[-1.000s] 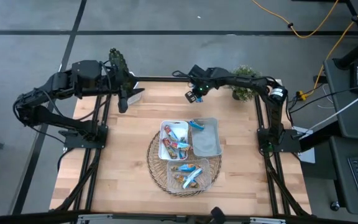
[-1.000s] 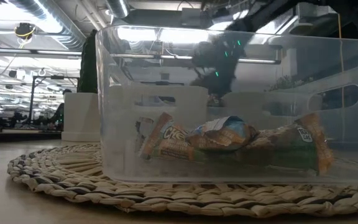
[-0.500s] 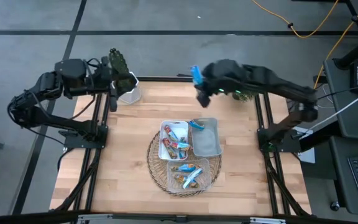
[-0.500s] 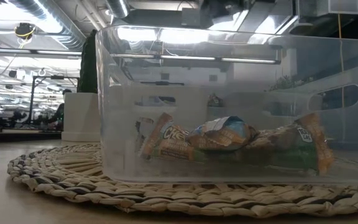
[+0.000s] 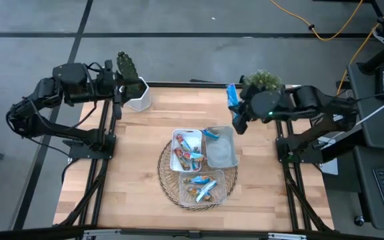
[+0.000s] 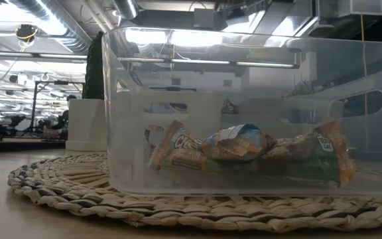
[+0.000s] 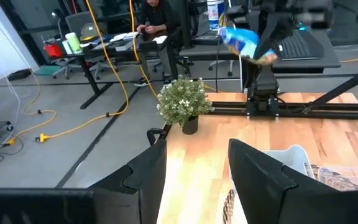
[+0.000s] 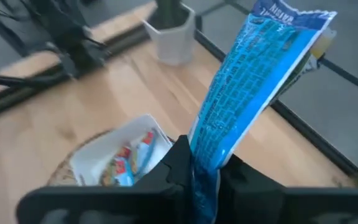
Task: Pick and place Granola Bars by type
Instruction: Put the blue granola bar into the gray bin, then adjust the granola bars
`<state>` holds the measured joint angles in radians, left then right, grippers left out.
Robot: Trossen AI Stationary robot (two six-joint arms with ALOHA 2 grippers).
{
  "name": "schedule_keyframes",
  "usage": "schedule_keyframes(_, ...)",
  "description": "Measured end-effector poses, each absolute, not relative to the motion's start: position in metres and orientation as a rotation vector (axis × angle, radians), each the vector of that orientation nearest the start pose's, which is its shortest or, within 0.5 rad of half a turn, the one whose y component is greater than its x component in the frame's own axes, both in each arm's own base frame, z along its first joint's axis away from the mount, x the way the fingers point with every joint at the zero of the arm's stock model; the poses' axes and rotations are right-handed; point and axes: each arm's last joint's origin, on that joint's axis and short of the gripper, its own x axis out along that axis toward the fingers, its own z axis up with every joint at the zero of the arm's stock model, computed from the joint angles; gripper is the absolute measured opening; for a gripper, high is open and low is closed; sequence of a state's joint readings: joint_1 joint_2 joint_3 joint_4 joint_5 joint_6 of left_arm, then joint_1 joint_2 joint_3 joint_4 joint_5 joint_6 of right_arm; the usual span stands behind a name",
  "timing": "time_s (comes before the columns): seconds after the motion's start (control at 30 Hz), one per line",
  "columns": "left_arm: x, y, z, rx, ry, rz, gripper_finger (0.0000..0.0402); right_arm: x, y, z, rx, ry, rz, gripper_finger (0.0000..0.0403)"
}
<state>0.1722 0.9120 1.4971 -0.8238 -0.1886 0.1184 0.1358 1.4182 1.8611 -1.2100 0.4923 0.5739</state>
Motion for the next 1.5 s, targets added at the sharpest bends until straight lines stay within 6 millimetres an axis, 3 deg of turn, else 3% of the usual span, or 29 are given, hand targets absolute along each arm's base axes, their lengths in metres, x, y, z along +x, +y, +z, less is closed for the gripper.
schedule_keyframes(0.13,0.124,0.028,0.474,0.122,0.274,0.373,0.0166,0.259,0.018,0.433,0.335,0.682,-0.57,0.0029)
schedule_keyframes(0.47,0.133,0.03,0.471,0.112,0.299,0.4,0.0166,0.291,-0.005,0.341,0.6,0.846,-0.557,0.0031)
schedule_keyframes(0.77,0.14,0.031,0.469,0.089,0.312,0.402,0.0166,0.293,-0.008,0.291,0.703,0.954,-0.465,0.0042)
schedule_keyframes(1.07,0.143,0.032,0.468,0.076,0.318,0.404,0.0166,0.294,-0.007,0.282,0.733,0.946,-0.448,0.0038)
schedule_keyframes(1.33,0.145,0.032,0.467,0.072,0.322,0.403,0.0166,0.294,-0.007,0.283,0.732,0.946,-0.447,0.0095)
schedule_keyframes(1.5,0.145,0.032,0.467,0.072,0.324,0.402,0.0166,0.294,-0.007,0.283,0.734,0.946,-0.45,0.0151)
